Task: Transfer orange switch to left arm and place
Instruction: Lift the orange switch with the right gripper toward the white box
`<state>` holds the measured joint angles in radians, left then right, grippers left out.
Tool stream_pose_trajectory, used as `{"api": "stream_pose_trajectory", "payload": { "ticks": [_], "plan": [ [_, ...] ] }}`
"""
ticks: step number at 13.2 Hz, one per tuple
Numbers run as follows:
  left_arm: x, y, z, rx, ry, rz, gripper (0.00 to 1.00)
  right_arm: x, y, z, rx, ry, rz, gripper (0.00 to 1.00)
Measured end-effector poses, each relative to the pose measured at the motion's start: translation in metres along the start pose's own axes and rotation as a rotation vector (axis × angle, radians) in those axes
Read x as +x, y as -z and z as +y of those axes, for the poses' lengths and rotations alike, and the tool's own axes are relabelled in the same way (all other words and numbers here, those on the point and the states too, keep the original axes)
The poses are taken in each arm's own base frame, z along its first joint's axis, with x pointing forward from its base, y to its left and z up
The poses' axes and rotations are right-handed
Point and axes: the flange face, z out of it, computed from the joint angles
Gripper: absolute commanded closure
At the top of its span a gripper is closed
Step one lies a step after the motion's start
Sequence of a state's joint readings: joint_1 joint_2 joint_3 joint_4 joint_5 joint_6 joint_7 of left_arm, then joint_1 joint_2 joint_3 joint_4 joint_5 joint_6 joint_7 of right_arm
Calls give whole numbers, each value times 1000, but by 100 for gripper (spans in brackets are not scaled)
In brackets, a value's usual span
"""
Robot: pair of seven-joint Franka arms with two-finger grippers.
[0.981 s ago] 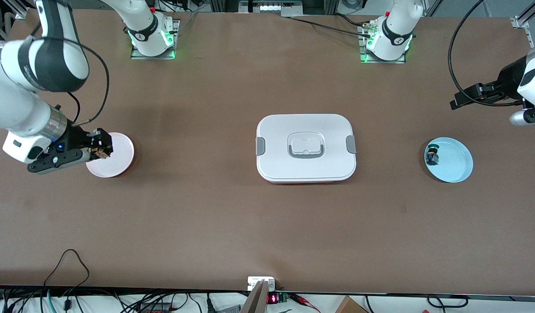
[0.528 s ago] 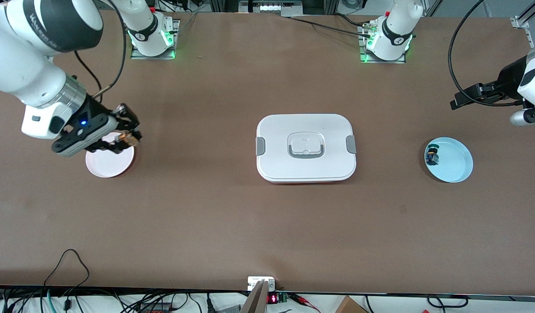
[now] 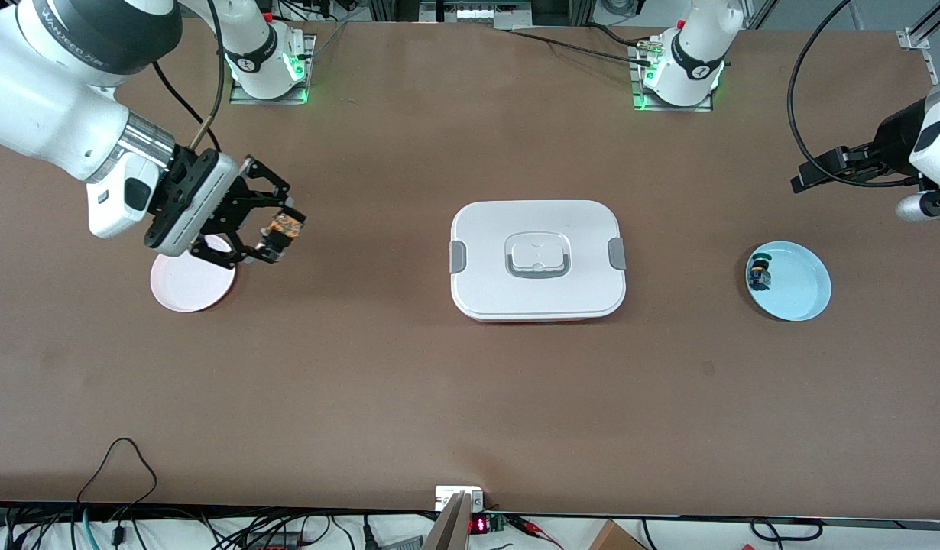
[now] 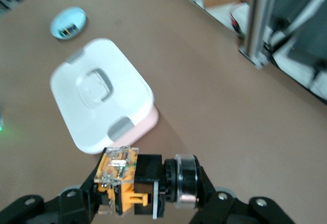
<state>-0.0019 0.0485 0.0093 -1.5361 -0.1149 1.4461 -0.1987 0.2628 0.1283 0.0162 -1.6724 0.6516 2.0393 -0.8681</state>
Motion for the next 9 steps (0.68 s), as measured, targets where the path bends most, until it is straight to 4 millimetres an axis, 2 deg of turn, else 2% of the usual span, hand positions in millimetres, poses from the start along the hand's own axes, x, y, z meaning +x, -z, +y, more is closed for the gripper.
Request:
{"api": "stream_pose_trajectory", "payload": {
  "ticks": [3,6,9],
  "plan": [
    [1,-1,-2,1,4,-1,0,22,-22,-28,89,24,118,97],
    [4,6,-14,7,26,15,0,42,-48,-53,167,79,235,97],
    [4,9,-21,55,33,21,0,43,-79,-49,219,189,353,97]
  ]
}}
